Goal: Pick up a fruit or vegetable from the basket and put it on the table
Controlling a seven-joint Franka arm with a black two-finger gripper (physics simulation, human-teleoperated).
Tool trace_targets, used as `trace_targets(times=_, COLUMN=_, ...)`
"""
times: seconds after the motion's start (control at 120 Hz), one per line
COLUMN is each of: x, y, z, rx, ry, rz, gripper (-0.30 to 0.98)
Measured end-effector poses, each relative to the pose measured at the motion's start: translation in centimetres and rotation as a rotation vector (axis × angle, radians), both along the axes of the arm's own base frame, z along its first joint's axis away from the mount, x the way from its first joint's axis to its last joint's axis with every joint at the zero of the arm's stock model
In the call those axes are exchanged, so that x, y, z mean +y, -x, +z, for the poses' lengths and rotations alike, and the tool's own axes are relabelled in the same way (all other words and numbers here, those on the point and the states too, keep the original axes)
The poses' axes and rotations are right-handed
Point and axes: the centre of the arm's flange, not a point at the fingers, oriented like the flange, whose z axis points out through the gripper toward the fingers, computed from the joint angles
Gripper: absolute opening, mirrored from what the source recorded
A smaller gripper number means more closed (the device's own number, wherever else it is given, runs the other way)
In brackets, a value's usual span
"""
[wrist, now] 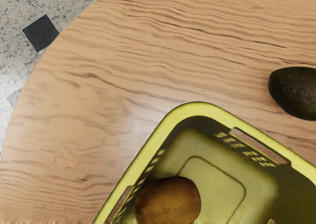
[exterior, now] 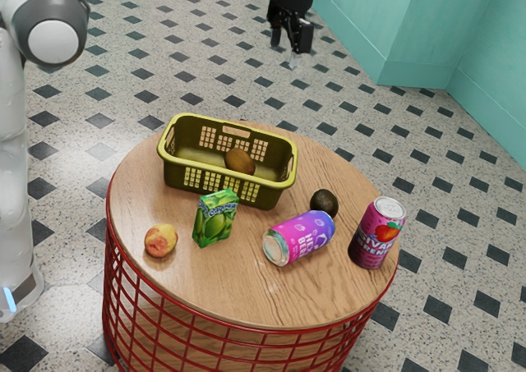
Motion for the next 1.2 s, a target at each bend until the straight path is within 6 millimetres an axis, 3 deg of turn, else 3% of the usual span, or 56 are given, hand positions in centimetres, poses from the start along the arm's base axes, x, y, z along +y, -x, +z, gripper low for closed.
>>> trace_targets(times=0.092, x=1.1, y=0.3, z=-0.1, rx=0.006, ry=0.006, rz=0.017, gripper=0.69)
trace_targets(times=0.2, x=0.1, y=0.4, z=0.3, rx=0.005, ry=0.009, rz=-0.004, gripper=0.69)
trace_targets(times=0.3, x=-2.3, y=3.5, z=9.8, rx=-0.154, ry=-0.042, rz=-0.013, gripper=0.69)
trace_targets(times=0.342, x=-3.5, y=4.2, z=11.4, rx=-0.177, ry=-0.044, rz=-0.004, gripper=0.69)
trace_targets(times=0.392, x=-4.8, y=4.4, z=11.7, rx=-0.172, ry=-0.038, rz=0.008, gripper=0.69)
trace_targets(times=0.533, x=-6.8, y=1.5, z=7.6, rx=-0.067, ry=-0.021, rz=0.115, gripper=0.69)
trace_targets(times=0.708, x=-2.9, y=-2.1, z=2.4, rx=0.021, ry=-0.020, rz=0.392, gripper=0.69)
trace_targets(times=0.8, x=-1.9, y=-3.6, z=0.5, rx=0.031, ry=-0.016, rz=0.499, gripper=0.69)
trace_targets(times=0.892, x=-1.9, y=-5.6, z=-2.7, rx=0.065, ry=-0.008, rz=0.573, gripper=0.69)
trace_targets(times=1.075, x=-1.1, y=-6.4, z=-6.9, rx=0.093, ry=0.013, rz=0.759, gripper=0.69)
trace_targets(times=1.2, x=-0.6, y=-6.1, z=-8.5, rx=0.095, ry=0.020, rz=0.879, gripper=0.69)
